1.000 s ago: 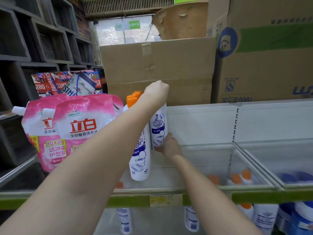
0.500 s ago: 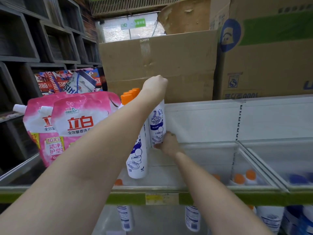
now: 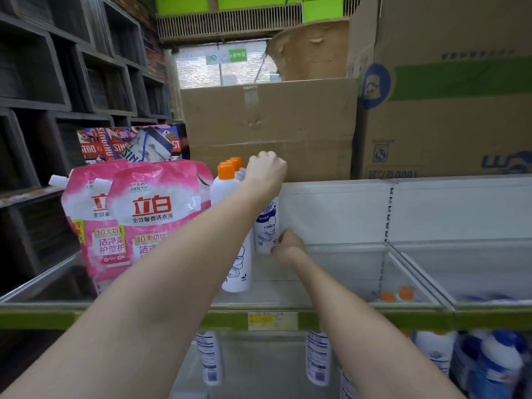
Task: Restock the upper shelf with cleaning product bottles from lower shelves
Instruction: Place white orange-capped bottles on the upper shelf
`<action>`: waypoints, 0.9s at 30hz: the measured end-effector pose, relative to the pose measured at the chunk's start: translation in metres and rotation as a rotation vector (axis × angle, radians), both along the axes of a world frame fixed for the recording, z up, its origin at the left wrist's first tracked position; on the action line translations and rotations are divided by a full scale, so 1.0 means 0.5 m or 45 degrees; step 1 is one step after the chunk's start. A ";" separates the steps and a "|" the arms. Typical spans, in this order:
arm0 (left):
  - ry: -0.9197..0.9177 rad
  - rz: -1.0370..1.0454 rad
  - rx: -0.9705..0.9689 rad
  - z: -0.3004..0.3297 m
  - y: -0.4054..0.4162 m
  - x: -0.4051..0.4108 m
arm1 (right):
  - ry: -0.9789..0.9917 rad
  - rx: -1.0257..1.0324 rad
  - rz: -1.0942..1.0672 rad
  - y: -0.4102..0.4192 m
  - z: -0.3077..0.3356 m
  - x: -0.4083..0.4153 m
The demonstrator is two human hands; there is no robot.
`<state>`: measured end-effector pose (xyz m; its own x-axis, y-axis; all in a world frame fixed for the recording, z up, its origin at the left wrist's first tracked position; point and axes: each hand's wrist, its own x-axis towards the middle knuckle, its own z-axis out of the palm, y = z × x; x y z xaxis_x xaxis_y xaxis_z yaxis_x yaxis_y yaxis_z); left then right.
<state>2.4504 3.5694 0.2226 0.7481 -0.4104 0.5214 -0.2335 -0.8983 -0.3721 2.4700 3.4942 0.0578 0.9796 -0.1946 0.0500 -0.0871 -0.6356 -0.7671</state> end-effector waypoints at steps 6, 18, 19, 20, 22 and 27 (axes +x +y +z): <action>0.061 -0.149 0.159 -0.033 -0.009 -0.096 | -0.146 -0.149 -0.018 -0.013 0.001 -0.070; 0.448 -0.262 -0.007 -0.177 0.022 -0.218 | -0.068 -0.439 -0.198 -0.150 0.014 -0.301; 0.484 -0.270 -0.026 -0.187 0.014 -0.231 | -0.043 -0.469 -0.208 -0.164 0.010 -0.324; 0.518 -0.281 -0.051 -0.198 0.003 -0.245 | -0.018 -0.496 -0.214 -0.178 0.006 -0.349; 0.584 -0.324 -0.096 -0.224 -0.025 -0.275 | 0.026 -0.545 -0.250 -0.206 -0.009 -0.394; 0.753 -0.448 -0.147 -0.302 -0.085 -0.356 | 0.172 -0.560 -0.354 -0.255 -0.076 -0.481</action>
<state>2.2726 3.5270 0.0717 0.7526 -0.6470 0.1220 -0.6520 -0.7582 0.0008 2.2297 3.3665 0.0196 0.8975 -0.4366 0.0623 -0.3773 -0.8333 -0.4040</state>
